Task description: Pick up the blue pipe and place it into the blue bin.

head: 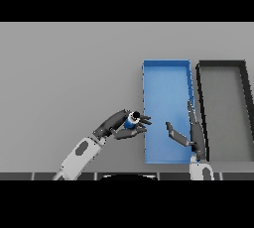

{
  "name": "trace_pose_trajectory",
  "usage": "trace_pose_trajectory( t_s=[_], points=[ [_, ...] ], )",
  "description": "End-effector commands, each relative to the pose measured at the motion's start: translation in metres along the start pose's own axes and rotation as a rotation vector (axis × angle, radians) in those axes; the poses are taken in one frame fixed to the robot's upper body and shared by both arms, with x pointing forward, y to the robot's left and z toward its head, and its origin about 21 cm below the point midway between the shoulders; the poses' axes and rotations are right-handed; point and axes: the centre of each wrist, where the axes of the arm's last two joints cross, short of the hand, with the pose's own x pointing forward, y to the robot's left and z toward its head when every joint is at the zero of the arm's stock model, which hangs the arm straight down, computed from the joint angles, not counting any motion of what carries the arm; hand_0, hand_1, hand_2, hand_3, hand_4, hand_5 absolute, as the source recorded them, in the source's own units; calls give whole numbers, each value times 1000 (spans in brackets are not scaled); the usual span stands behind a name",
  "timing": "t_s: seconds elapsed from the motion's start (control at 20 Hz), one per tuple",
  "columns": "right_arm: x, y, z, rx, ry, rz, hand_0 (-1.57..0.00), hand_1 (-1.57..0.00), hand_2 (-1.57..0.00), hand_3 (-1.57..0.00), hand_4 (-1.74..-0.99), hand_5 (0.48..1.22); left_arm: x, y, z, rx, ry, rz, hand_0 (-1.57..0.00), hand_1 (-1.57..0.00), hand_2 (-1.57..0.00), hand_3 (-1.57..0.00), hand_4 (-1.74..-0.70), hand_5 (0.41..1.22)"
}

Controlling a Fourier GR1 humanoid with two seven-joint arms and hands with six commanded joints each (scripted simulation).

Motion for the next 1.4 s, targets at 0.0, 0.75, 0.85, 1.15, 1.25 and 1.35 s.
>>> trace_pose_trajectory(
  t_s=[0.0, 0.75, 0.85, 1.15, 1.25, 1.35],
  points=[
    [0, 7, 11, -47, 14, -7, 1, 1, 1, 1, -1133, 578, -2, -1, 0, 4, 1, -1, -1570, -1570, -1570, -1570, -1474, 1220],
    [86, -28, 9, 257, -160, -68, 1, -2, -4, 1, -1194, 543, 7, 0, -1, -5, 2, -27, -1571, -1571, -1571, -1571, -1473, 1221],
    [100, -20, -1, 343, -218, -39, 1, -1, -3, 1, -1219, 537, 6, 2, 0, -7, 10, -36, -1571, -1571, -1571, -1571, -1474, 1221],
    [130, -2, -18, 503, -233, -2, 1, 0, 0, 1, -1239, 522, 5, 0, -1, -15, -2, -38, -1571, -1571, -1571, -1571, -1475, 1221],
    [135, 8, -24, 573, -233, -29, 1, 1, 0, 1, -1227, 528, 3, 2, 0, -13, 3, -37, -1571, -1571, -1571, -1571, -1475, 1221],
    [140, 12, -30, 616, -240, -12, 1, 1, 1, 1, -1214, 520, 4, 3, -4, -25, 17, -38, -1571, -1571, -1571, -1571, -1475, 1221]
  ],
)
